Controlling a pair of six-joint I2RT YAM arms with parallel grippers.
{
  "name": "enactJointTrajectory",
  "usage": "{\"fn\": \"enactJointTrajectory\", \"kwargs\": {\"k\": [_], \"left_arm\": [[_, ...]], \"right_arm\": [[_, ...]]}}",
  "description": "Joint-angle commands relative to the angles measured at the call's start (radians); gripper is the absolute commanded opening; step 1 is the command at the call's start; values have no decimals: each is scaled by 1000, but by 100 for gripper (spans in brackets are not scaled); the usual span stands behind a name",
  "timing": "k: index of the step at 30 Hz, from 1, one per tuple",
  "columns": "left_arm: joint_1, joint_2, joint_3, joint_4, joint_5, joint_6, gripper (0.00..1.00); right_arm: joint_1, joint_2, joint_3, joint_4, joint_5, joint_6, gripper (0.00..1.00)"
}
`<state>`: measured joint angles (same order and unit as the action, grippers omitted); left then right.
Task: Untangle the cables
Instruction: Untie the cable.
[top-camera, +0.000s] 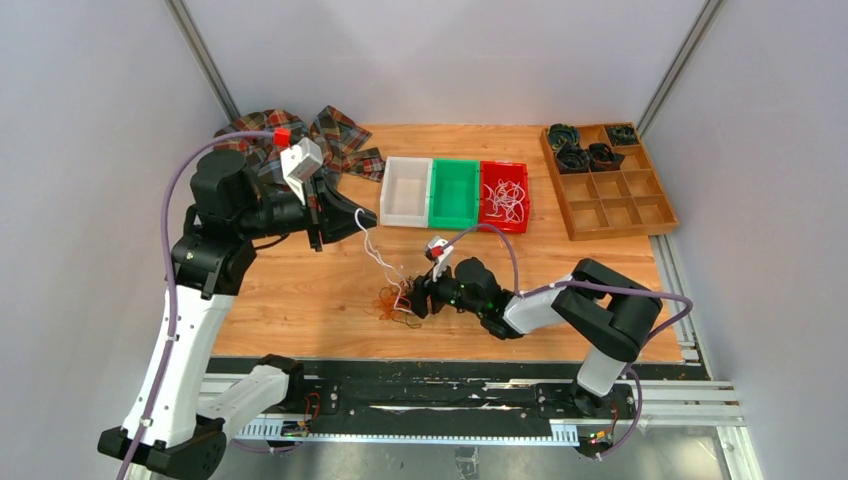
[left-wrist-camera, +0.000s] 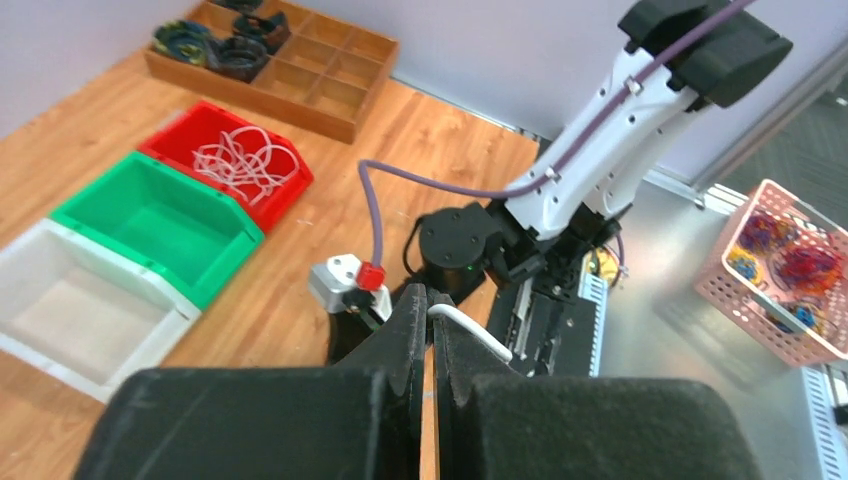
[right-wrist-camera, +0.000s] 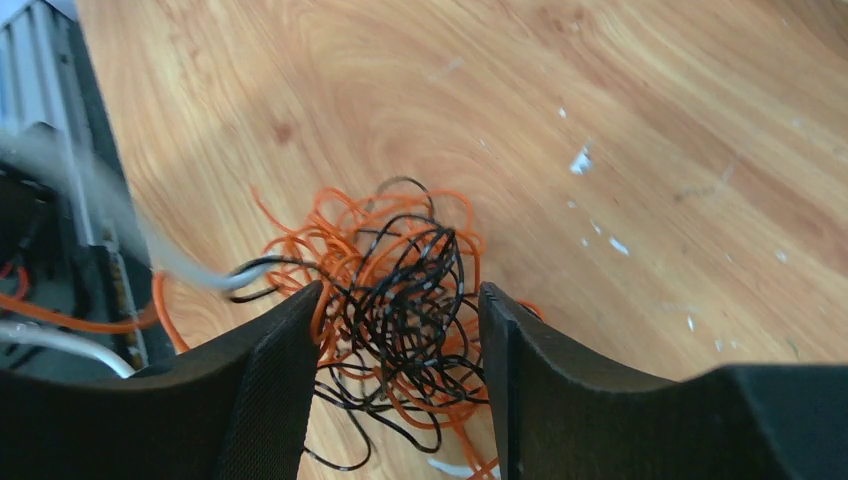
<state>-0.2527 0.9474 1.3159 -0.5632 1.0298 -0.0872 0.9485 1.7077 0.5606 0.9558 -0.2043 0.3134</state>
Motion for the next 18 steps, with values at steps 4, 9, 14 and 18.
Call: {"fn": "enactJointTrajectory", "kwargs": {"k": [4, 9, 14, 18], "left_arm": [[19, 34, 176, -55, -143, -1, 1], [38, 54, 236, -47, -347, -11, 1], [51, 43, 155, 7, -398, -26, 1], [50, 34, 118, 11, -366, -10, 1]], "right_arm": [[-20, 28, -97, 44, 127, -78, 57], [-20, 25, -146, 56, 152, -103, 58], [-20, -59, -172, 37, 144, -109, 62], [-20, -241, -98, -109, 116, -123, 69]]}}
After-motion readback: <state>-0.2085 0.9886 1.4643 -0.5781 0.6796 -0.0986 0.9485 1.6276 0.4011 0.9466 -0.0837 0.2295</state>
